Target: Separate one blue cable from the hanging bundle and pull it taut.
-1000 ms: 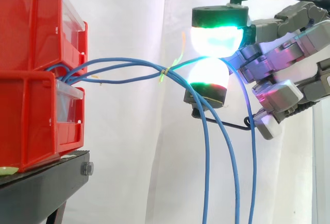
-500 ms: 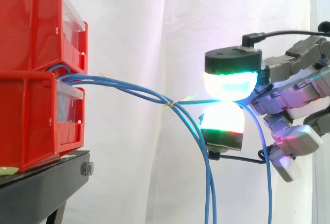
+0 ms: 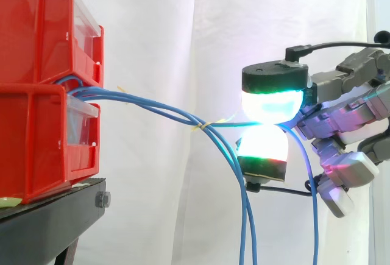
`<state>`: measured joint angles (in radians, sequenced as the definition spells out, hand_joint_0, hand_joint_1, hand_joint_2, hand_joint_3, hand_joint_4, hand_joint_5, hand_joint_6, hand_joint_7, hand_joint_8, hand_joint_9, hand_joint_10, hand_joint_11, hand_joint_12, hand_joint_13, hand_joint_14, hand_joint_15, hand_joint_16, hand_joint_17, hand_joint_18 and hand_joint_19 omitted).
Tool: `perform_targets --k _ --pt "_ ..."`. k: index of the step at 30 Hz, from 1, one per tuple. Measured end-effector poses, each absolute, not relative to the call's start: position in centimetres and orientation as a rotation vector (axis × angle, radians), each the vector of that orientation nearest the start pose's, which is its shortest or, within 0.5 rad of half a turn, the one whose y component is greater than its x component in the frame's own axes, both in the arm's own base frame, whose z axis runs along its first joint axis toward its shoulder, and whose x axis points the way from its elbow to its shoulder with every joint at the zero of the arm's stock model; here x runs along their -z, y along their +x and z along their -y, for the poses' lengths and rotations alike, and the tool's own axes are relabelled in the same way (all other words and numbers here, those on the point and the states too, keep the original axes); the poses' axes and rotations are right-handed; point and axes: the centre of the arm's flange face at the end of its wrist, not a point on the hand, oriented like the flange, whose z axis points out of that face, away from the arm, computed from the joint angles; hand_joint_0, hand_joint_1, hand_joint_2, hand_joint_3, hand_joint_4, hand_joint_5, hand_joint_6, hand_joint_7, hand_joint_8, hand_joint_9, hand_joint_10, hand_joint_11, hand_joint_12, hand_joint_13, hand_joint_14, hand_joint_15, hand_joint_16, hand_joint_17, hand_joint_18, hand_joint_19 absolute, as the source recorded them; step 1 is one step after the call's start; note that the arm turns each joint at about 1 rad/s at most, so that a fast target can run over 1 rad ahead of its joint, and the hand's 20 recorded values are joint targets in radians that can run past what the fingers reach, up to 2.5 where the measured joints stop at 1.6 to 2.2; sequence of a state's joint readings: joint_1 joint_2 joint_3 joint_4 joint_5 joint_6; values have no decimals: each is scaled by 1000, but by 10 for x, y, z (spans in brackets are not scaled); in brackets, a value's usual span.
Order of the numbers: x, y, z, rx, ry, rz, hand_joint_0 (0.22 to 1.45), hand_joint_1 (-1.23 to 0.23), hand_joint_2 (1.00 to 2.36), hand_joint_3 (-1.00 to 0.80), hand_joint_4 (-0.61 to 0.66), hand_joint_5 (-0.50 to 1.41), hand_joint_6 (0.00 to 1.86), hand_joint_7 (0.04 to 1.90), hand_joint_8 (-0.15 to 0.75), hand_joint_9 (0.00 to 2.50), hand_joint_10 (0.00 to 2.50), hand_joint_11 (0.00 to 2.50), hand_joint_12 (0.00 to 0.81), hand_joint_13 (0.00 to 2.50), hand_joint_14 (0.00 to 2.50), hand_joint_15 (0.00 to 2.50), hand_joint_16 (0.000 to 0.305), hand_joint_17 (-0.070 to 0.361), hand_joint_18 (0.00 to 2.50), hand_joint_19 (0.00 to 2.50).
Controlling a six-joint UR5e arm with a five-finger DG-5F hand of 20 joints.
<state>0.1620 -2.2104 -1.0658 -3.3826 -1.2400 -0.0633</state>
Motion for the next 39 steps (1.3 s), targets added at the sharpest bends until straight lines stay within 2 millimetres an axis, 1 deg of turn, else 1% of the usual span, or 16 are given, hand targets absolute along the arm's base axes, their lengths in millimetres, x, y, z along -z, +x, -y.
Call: perform_targets --k 8,16,20,39 --pt "-319 703 54 -774 1443 -1497 754 -730 1018 -199 65 150 503 1325 188 2038 25 498 286 1388 20 551 67 152 1065 536" --pt "-308 696 57 -778 1460 -1549 753 -730 1019 -195 66 150 503 1330 181 2040 23 506 281 1390 19 552 67 151 1066 534" --pt "-307 695 58 -781 1461 -1552 753 -730 1018 -198 64 150 503 1324 194 2038 21 516 281 1396 21 551 67 151 1066 534" --pt "-308 694 64 -780 1467 -1552 752 -730 1019 -195 65 150 503 1323 188 2043 23 509 280 1397 19 552 67 151 1073 531"
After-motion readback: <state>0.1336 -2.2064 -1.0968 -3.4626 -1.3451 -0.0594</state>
